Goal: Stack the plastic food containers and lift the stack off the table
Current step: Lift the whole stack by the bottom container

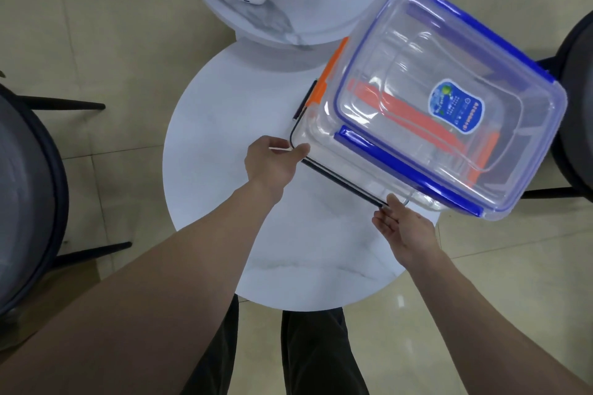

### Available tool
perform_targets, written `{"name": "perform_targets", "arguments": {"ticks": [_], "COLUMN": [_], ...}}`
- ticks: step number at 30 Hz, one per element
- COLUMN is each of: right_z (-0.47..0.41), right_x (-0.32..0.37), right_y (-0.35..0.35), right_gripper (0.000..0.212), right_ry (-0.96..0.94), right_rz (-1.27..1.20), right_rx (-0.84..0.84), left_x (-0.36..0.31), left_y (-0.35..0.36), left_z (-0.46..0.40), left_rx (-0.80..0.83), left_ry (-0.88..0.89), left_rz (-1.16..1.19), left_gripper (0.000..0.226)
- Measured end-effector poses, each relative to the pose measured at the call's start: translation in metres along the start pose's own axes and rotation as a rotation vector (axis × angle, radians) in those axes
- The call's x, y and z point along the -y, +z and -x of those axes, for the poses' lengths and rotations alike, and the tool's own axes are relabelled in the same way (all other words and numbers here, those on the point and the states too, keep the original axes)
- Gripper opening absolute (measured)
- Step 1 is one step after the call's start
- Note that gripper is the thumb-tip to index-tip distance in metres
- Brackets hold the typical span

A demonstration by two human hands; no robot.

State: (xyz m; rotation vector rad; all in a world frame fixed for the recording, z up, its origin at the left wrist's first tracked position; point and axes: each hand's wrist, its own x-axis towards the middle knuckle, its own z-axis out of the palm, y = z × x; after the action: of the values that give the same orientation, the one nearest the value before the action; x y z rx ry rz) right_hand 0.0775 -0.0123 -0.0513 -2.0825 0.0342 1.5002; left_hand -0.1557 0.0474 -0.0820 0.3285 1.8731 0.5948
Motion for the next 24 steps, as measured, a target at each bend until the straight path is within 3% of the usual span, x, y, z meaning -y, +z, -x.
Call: {"name": "perform_targets", "arguments": {"ticks": [11, 18, 22, 24], "right_z": [0.018, 0.031, 0.03, 0.028], "right_x": [-0.036, -0.054, -0.055, -0.054], "right_y": [-0.002, 0.002, 0.002, 0.001], "right_gripper": [0.039, 0.04, 0.058, 0.05], "right_ry": [0.094, 0.097, 0.076, 0.045], "right_rz": [-0.176, -0.164, -0.138, -0.129], "right_rx": [0.058, 0.079, 0.062, 0.044], "left_x": [-0.01, -0.009, -0.007, -0.006], "left_y": [0.018, 0.023, 0.025, 0.028], "left_z": [0.0, 0.001, 0.005, 0.011], "left_rx": [0.014, -0.004, -0.006, -0.025], "left_ry": [0.005, 0.064, 0.088, 0.114], "left_rz": [-0.008, -0.08, -0.089, -0.114], "left_gripper": [0.032, 0.033, 0.026, 0.022]}}
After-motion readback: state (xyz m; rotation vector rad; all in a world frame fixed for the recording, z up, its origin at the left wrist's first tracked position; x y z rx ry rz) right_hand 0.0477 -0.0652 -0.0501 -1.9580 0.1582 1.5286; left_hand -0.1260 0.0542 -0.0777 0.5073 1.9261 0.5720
